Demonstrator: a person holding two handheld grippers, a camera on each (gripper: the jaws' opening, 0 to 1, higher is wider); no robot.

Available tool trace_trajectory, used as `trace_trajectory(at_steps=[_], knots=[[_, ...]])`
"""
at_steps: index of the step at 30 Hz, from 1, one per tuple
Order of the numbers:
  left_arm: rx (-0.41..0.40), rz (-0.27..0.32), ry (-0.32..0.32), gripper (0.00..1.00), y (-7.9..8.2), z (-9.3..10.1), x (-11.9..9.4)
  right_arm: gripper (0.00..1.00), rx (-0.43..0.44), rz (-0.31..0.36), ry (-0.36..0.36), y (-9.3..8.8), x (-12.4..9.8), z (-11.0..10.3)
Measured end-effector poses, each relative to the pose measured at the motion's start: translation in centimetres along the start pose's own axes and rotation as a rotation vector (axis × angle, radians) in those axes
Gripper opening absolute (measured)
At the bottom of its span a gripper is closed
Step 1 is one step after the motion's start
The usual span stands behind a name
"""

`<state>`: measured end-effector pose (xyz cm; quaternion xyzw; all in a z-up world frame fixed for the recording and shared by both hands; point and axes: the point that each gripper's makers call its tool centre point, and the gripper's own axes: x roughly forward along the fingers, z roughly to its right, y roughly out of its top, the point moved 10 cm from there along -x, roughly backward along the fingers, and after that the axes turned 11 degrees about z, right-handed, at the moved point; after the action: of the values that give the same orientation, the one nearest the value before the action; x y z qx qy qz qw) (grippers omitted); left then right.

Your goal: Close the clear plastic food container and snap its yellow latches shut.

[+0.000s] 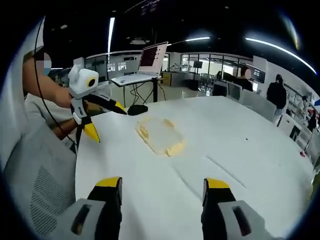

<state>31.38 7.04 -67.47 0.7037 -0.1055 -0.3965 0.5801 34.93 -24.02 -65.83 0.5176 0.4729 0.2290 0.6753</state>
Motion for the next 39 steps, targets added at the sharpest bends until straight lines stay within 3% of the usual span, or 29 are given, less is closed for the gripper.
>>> trace_trajectory(at_steps=[21, 39], knots=[[0.029, -0.033, -0.052, 0.81, -0.4, -2.5, 0.9, 0.59, -0.004, -0.018, 0.045, 1.1, 2.8, 1.3], [0.129, -0.088, -0.103, 0.78, -0.8, -5.5, 1.5, 0.58, -0.083, -0.049, 0.117, 2.2, 5.2, 2.8]])
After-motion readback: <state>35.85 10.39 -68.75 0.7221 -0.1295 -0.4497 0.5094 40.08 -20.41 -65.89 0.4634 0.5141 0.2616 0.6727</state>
